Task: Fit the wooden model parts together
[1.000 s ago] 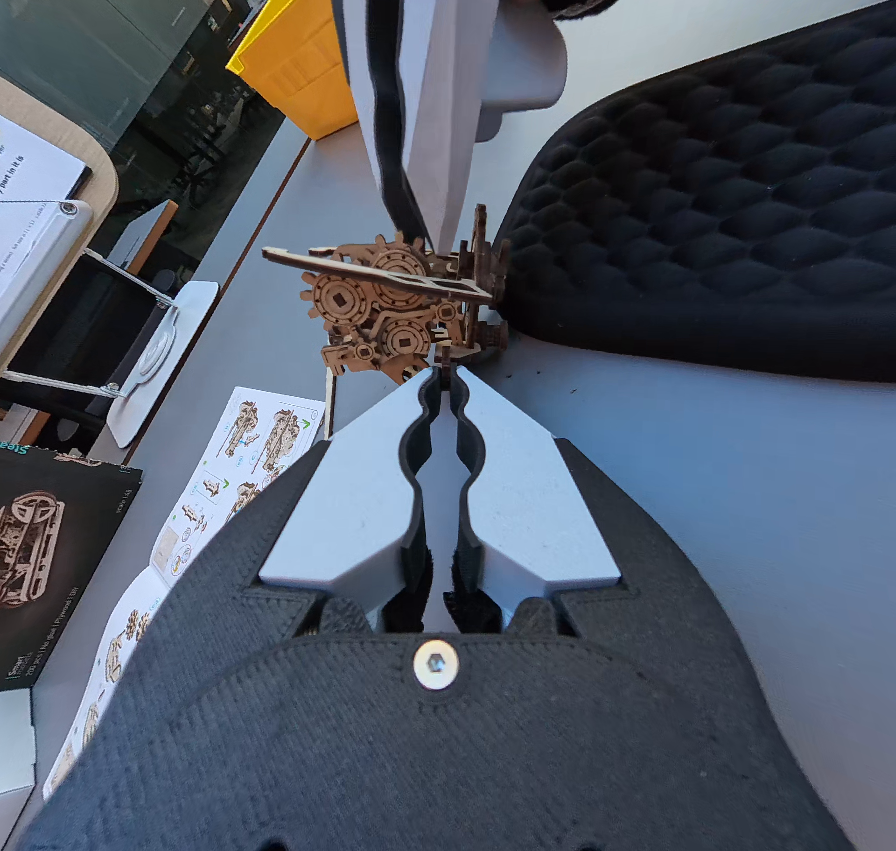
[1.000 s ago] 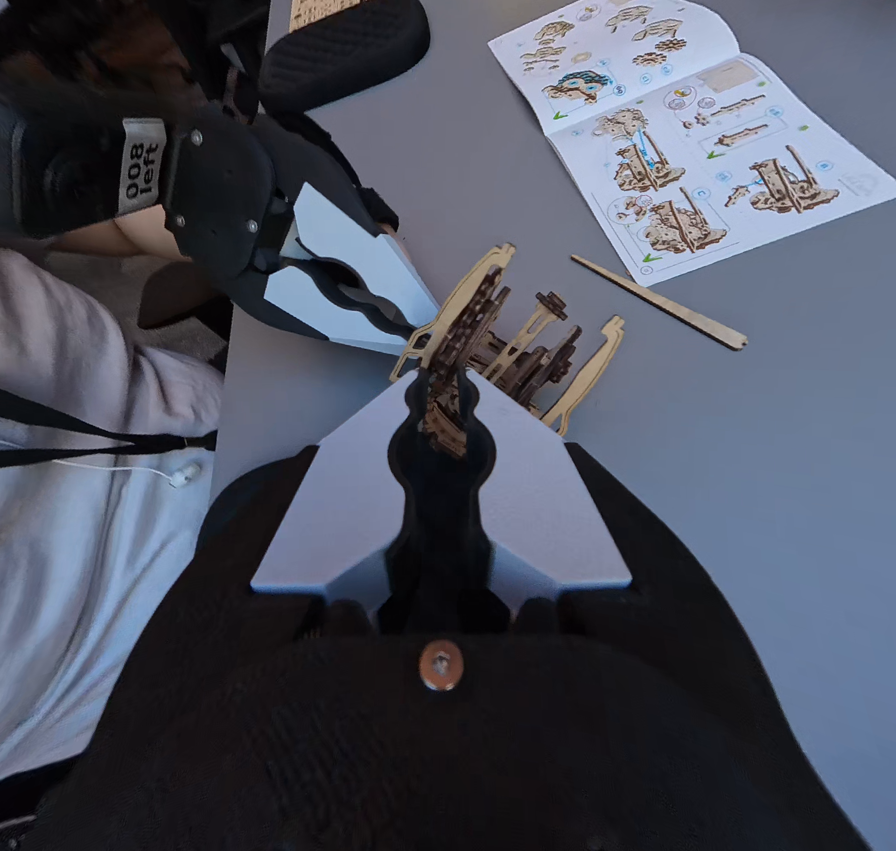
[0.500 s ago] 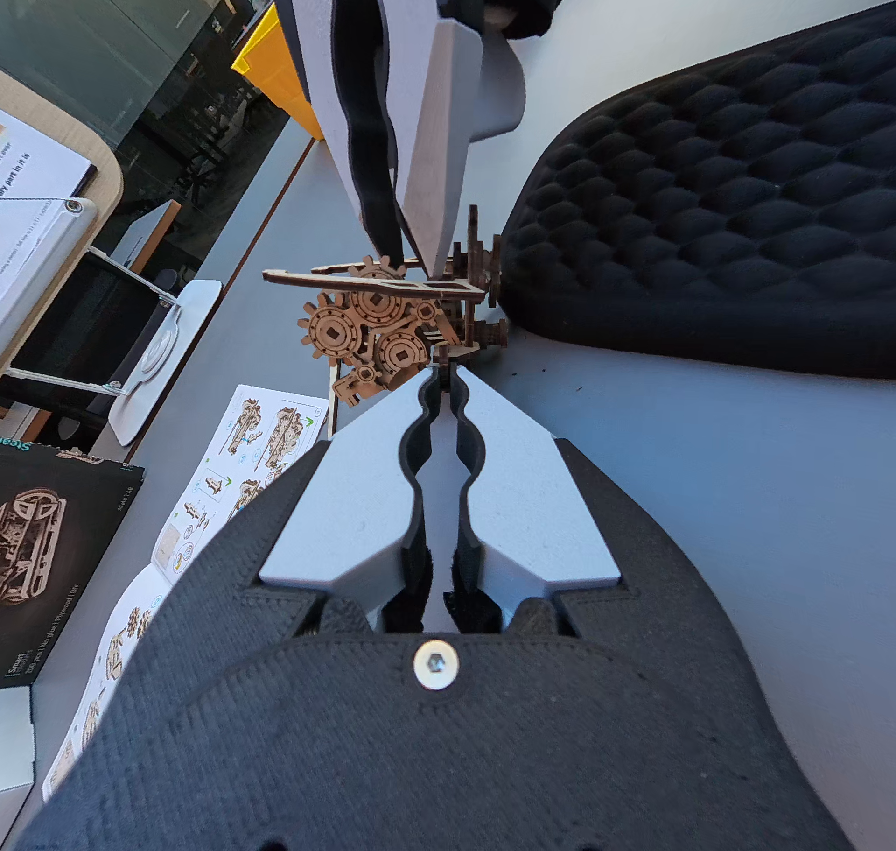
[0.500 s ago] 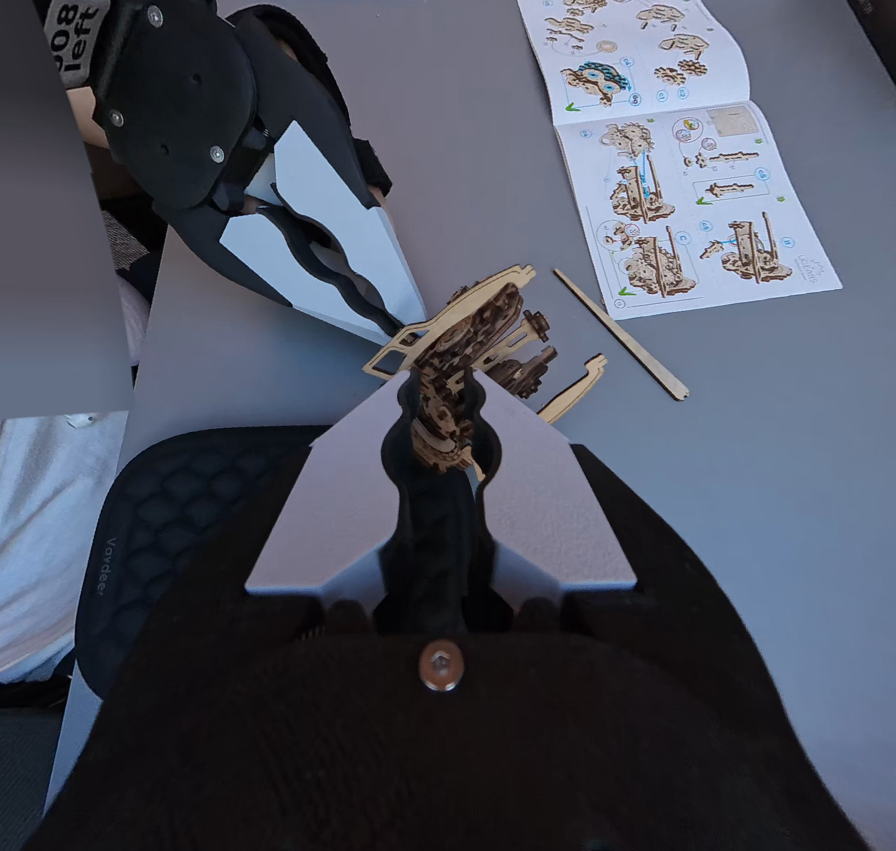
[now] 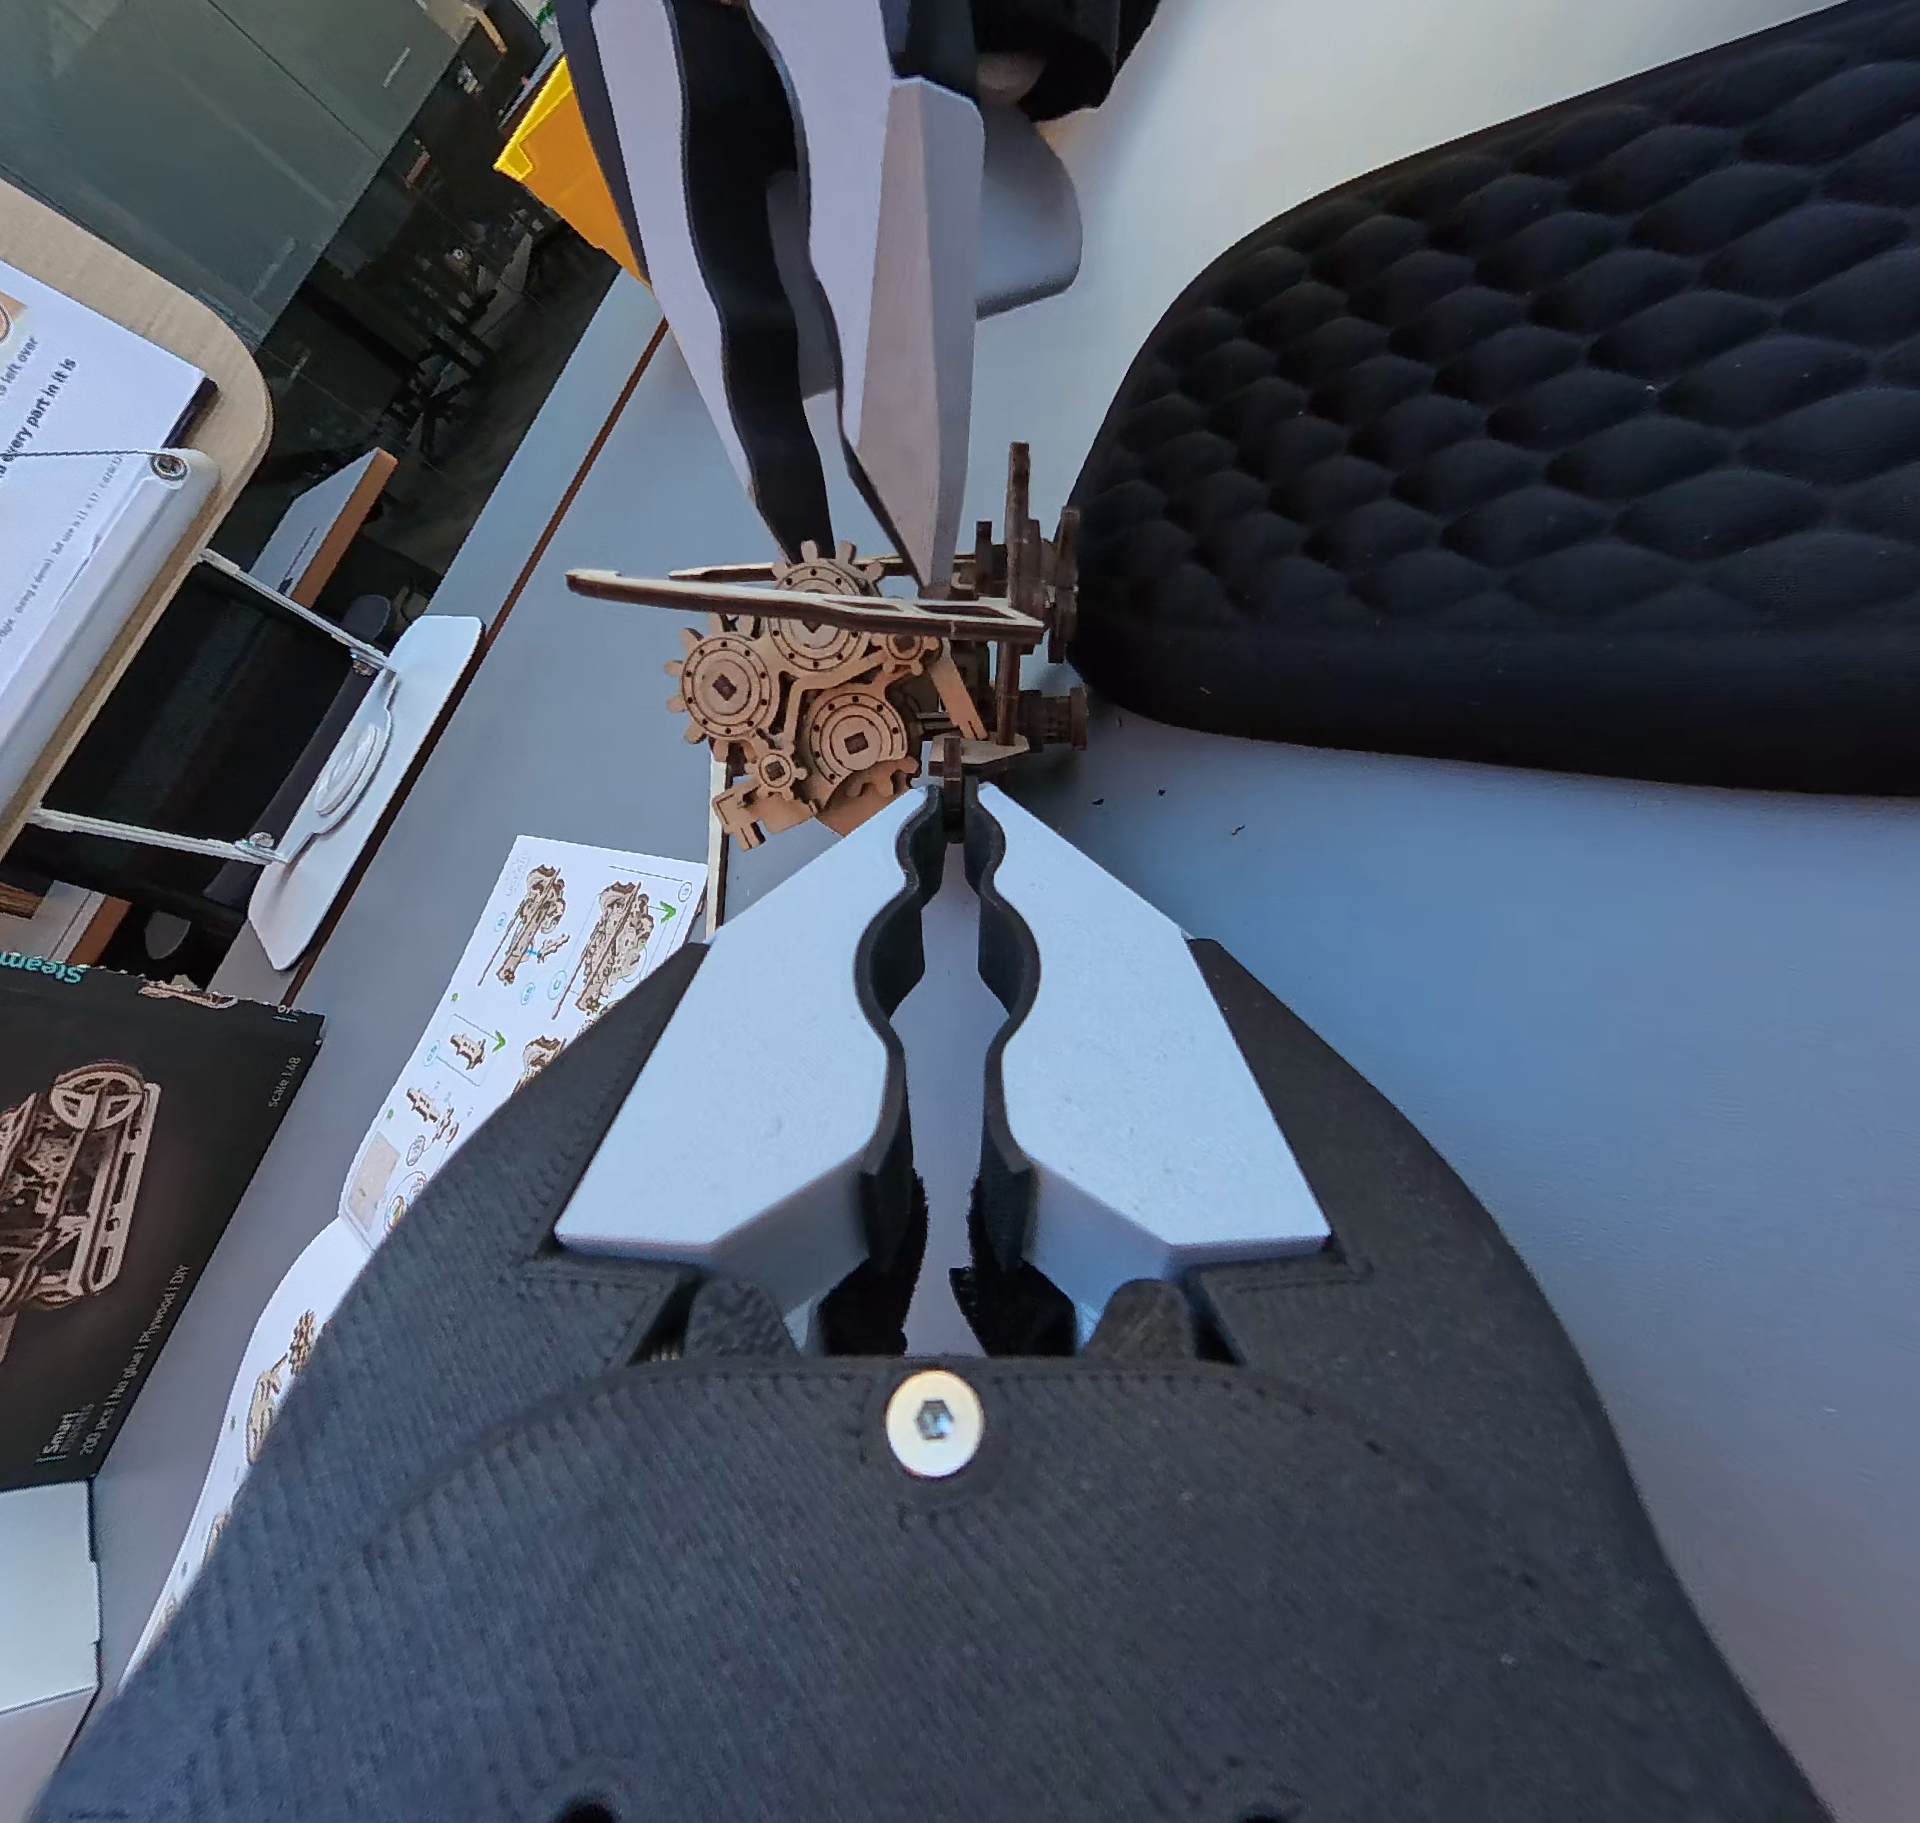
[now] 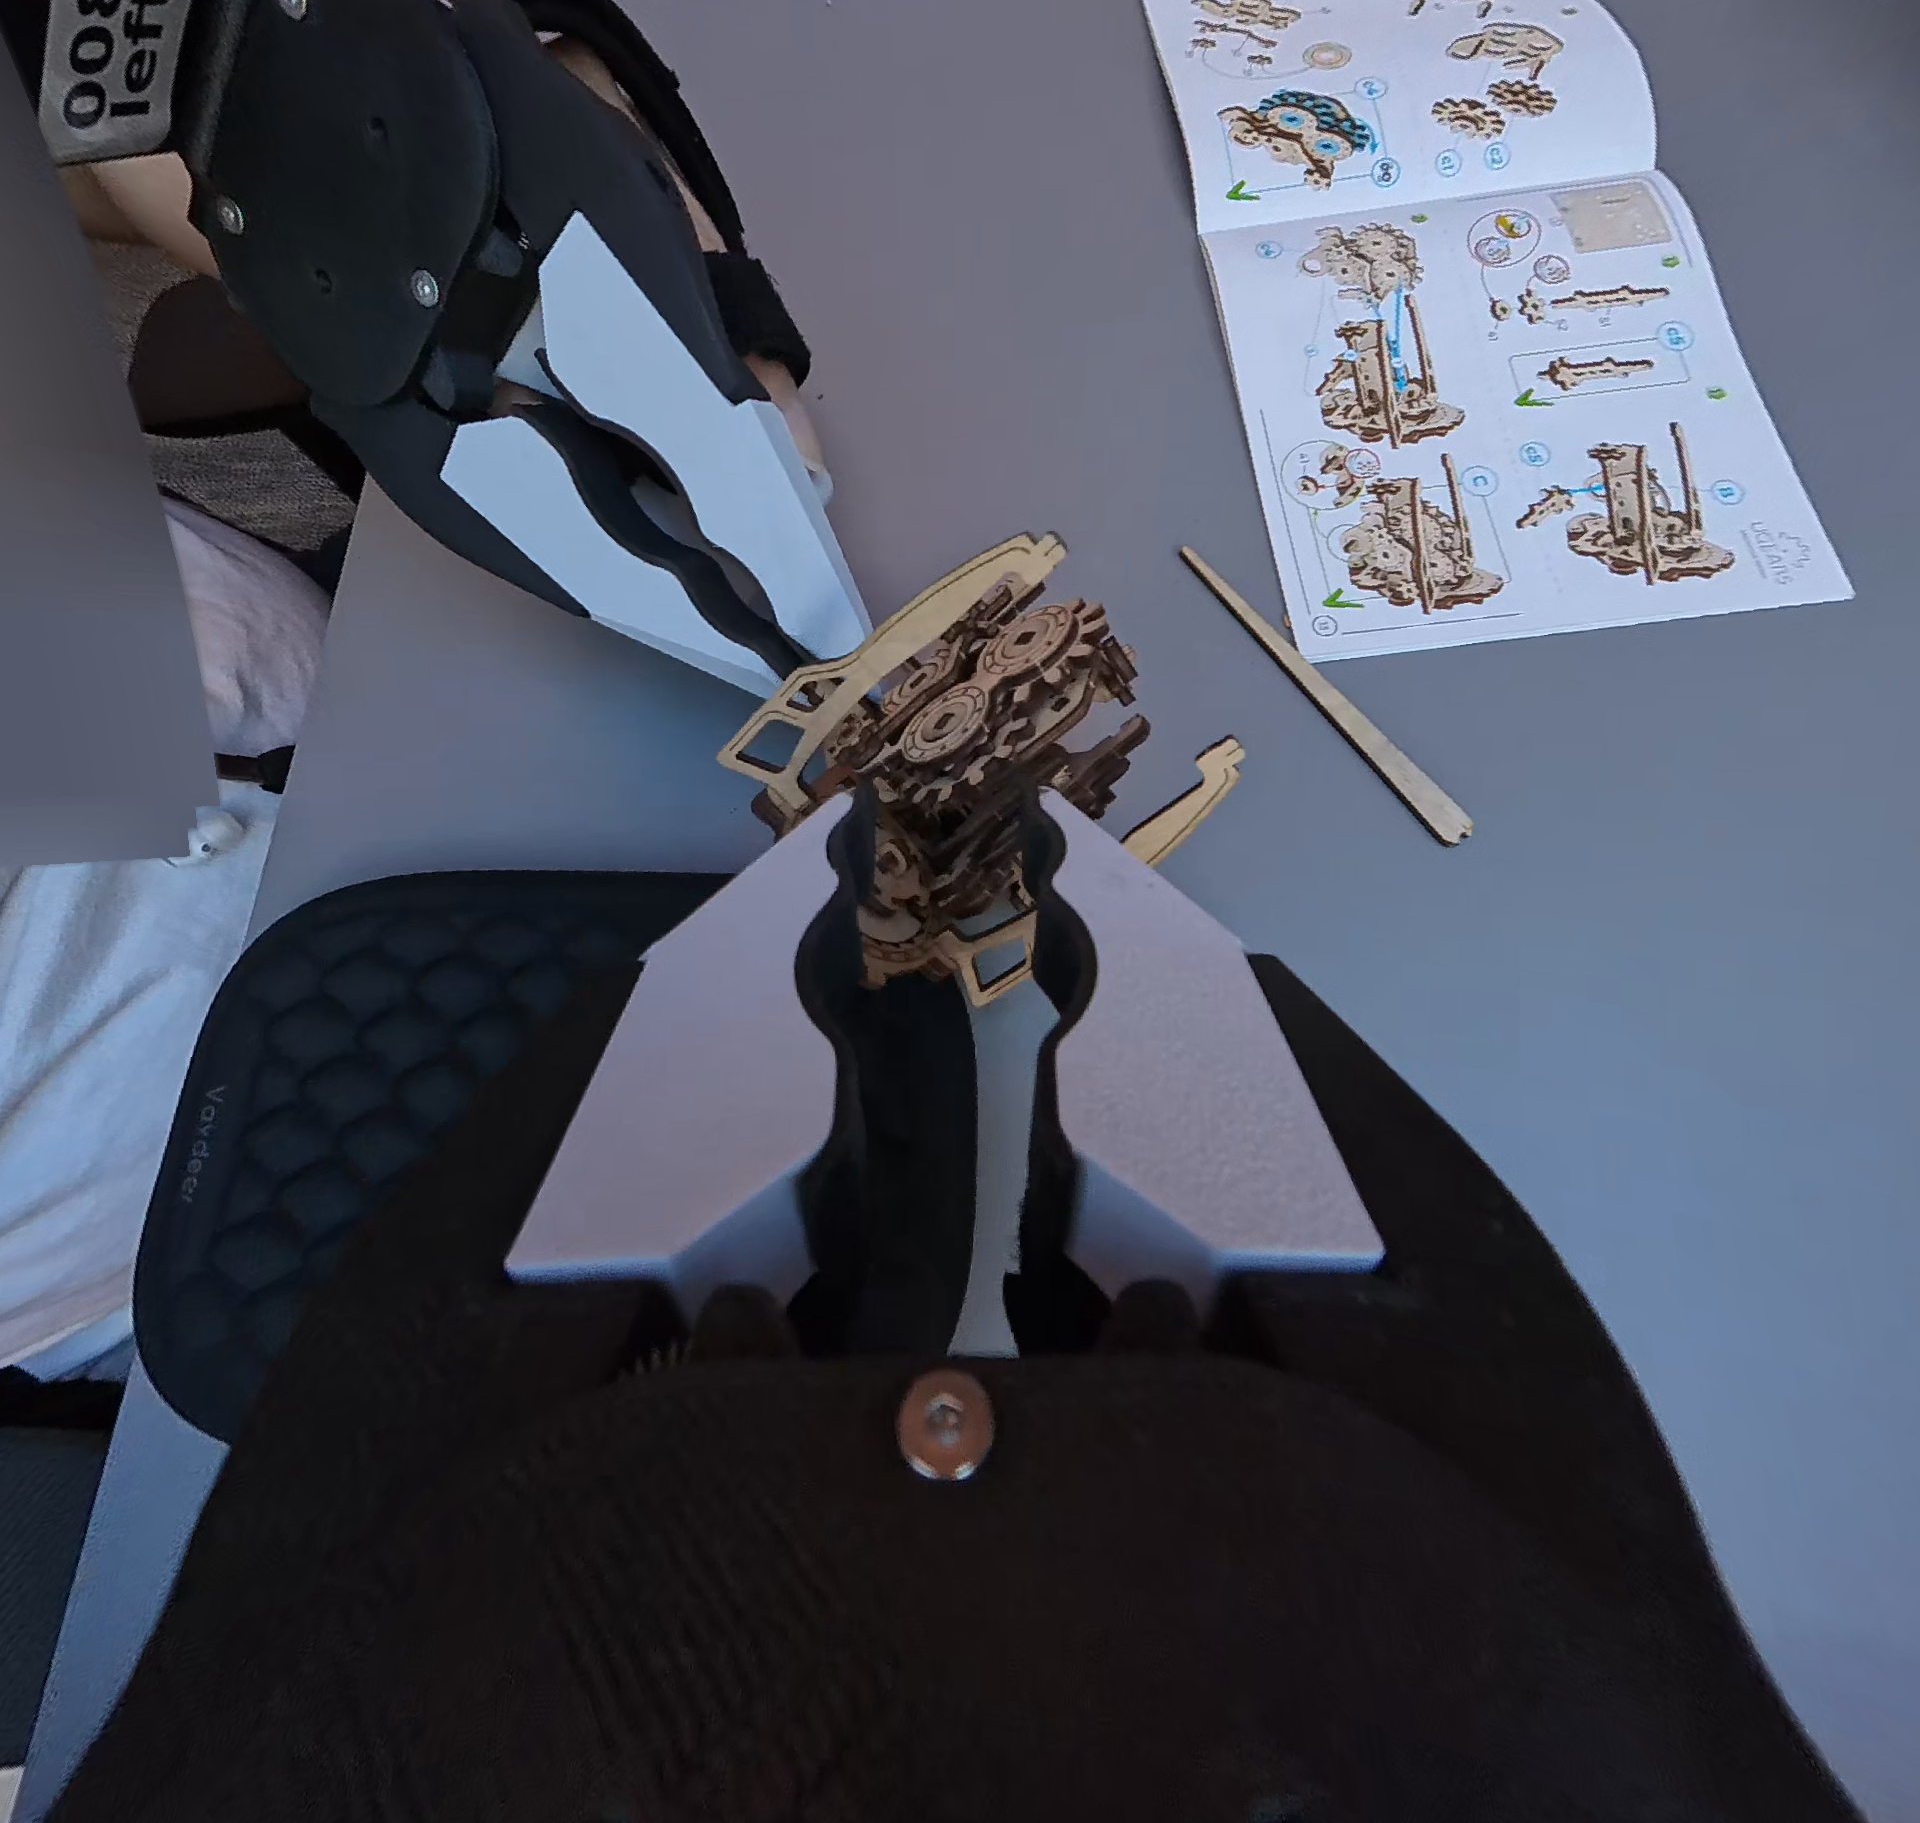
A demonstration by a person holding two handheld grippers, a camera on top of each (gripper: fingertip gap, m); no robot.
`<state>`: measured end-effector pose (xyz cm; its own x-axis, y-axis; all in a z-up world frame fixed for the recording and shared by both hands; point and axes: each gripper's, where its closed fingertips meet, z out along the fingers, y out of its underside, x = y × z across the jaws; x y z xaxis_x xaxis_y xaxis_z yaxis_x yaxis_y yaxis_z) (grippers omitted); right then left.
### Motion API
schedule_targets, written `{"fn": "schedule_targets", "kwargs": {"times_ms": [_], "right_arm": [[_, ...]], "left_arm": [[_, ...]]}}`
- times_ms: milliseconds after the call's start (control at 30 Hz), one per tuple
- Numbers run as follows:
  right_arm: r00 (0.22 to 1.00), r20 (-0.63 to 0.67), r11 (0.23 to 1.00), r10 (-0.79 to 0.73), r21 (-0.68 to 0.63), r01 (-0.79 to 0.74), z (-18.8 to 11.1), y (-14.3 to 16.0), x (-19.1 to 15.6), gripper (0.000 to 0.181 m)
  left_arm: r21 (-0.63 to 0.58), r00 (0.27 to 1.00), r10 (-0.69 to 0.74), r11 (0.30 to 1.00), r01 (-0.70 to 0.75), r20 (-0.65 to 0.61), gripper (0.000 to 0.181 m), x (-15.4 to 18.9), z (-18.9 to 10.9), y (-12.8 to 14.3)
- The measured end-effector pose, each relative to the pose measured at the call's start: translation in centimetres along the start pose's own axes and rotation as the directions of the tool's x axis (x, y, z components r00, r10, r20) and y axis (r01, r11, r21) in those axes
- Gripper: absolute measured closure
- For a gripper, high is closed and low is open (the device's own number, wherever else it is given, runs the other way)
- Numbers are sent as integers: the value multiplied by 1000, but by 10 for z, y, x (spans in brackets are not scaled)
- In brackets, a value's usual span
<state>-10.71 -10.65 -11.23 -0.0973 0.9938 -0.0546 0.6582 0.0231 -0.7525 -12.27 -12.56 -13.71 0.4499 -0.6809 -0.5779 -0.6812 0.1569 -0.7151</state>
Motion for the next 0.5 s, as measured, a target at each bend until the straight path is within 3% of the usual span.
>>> {"fn": "schedule_targets", "kwargs": {"times_ms": [33, 300, 500], "right_arm": [[1000, 9, 1000, -10, -2, 10, 1, 0, -1, 153], [982, -41, 982, -184, -59, 181, 3, 5, 7, 141], [918, -76, 920, -389, -86, 383, 0, -3, 16, 133]], "left_arm": [[0, 1000, 0, 1000, 0, 0, 181, 0, 0, 0], [5, 1000, 3, 1000, -3, -2, 180, 0, 0, -1], [11, 1000, 11, 1000, -11, -7, 180, 0, -1, 0]]}}
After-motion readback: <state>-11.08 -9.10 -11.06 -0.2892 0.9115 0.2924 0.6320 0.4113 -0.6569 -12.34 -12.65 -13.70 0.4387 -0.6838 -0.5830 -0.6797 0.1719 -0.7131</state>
